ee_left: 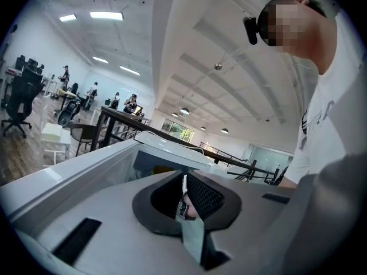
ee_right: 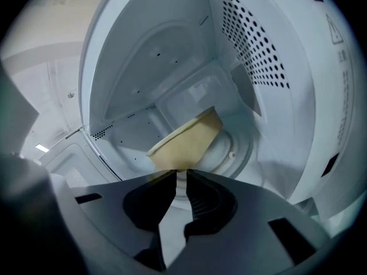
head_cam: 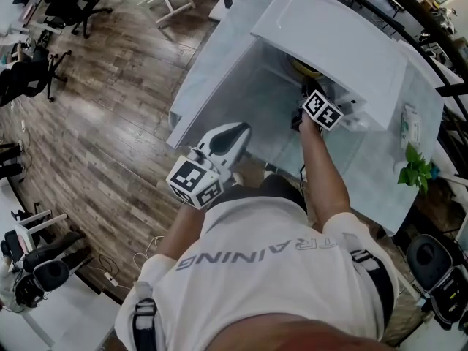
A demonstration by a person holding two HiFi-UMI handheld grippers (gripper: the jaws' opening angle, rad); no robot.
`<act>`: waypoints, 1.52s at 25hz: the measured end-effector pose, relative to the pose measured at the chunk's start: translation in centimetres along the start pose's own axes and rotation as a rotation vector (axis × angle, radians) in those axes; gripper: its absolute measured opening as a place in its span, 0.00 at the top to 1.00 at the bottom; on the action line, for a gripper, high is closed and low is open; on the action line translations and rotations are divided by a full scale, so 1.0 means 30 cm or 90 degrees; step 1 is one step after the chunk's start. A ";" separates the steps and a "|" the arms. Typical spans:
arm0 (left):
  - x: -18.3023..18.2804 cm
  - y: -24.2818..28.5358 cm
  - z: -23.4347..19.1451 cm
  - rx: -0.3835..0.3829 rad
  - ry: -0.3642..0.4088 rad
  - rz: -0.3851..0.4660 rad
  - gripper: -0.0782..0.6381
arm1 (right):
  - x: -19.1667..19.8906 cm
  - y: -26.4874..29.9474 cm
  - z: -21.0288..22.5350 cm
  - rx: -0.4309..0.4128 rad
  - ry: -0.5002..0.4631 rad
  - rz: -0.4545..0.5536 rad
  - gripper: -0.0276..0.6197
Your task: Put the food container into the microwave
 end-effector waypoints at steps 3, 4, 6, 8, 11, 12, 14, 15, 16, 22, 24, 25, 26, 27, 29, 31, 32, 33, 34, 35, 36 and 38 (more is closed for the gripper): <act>-0.004 -0.005 -0.005 -0.001 -0.002 0.000 0.82 | 0.006 0.006 -0.014 -0.008 -0.024 -0.021 0.88; -0.003 -0.005 -0.006 -0.002 -0.003 0.001 0.82 | 0.009 0.008 -0.017 -0.012 -0.031 -0.028 0.89; 0.000 -0.004 -0.008 -0.003 -0.005 0.001 0.82 | 0.016 0.013 -0.019 -0.019 -0.038 -0.041 0.91; 0.004 -0.006 -0.007 -0.003 -0.007 0.001 0.82 | 0.023 0.014 -0.019 -0.023 -0.036 -0.051 0.92; 0.007 -0.014 -0.004 -0.002 -0.011 0.000 0.82 | 0.034 0.010 -0.025 -0.028 -0.034 -0.062 0.92; 0.008 -0.016 -0.005 -0.002 -0.012 0.000 0.82 | 0.038 0.008 -0.027 -0.029 -0.034 -0.065 0.92; 0.007 -0.019 -0.006 -0.002 -0.015 0.000 0.82 | 0.043 0.004 -0.030 -0.031 -0.037 -0.071 0.92; 0.005 -0.021 -0.007 -0.002 -0.017 0.001 0.82 | 0.044 0.000 -0.033 -0.031 -0.039 -0.071 0.92; 0.002 -0.025 -0.007 -0.001 -0.017 0.002 0.82 | 0.045 -0.006 -0.038 -0.032 -0.040 -0.071 0.92; 0.004 -0.054 -0.002 -0.001 -0.003 0.004 0.82 | 0.064 -0.056 -0.065 -0.053 -0.060 -0.059 0.92; 0.004 -0.064 -0.001 0.003 -0.005 0.006 0.82 | 0.067 -0.080 -0.082 -0.061 -0.072 -0.055 0.92; 0.003 -0.069 0.002 0.006 -0.005 0.008 0.82 | 0.066 -0.097 -0.090 -0.062 -0.080 -0.053 0.92; 0.004 -0.074 0.006 0.008 -0.005 0.009 0.82 | 0.064 -0.115 -0.099 -0.062 -0.087 -0.051 0.92; 0.005 -0.079 0.010 0.010 -0.004 0.010 0.82 | 0.064 -0.133 -0.108 -0.065 -0.092 -0.048 0.92; 0.008 -0.086 0.017 0.015 -0.004 0.012 0.82 | 0.062 -0.169 -0.129 -0.073 -0.105 -0.042 0.92; 0.008 -0.095 0.021 0.021 -0.014 0.015 0.82 | 0.057 -0.206 -0.154 -0.080 -0.122 -0.036 0.92; 0.005 -0.102 0.023 0.023 -0.024 0.019 0.82 | 0.055 -0.225 -0.169 -0.083 -0.130 -0.032 0.92; 0.000 -0.110 0.025 0.027 -0.033 0.023 0.82 | 0.054 -0.243 -0.183 -0.086 -0.138 -0.029 0.92; -0.004 -0.117 0.030 0.030 -0.038 0.028 0.82 | 0.053 -0.262 -0.197 -0.089 -0.144 -0.026 0.92; -0.008 -0.124 0.035 0.033 -0.037 0.031 0.82 | 0.051 -0.281 -0.208 -0.091 -0.150 -0.022 0.92; -0.010 -0.131 0.040 0.036 -0.034 0.033 0.82 | 0.049 -0.301 -0.218 -0.093 -0.154 -0.017 0.92; -0.012 -0.147 0.047 0.042 -0.026 0.036 0.82 | 0.045 -0.343 -0.243 -0.097 -0.161 -0.005 0.92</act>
Point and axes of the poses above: the fingertips, and each gripper's own axes: y forward along the fingers, z to its right, x out of its underside, the point moved 8 cm from there along -y, backward along the fingers, and after that the axes turned 3 degrees about -x, right-handed, at the moved point
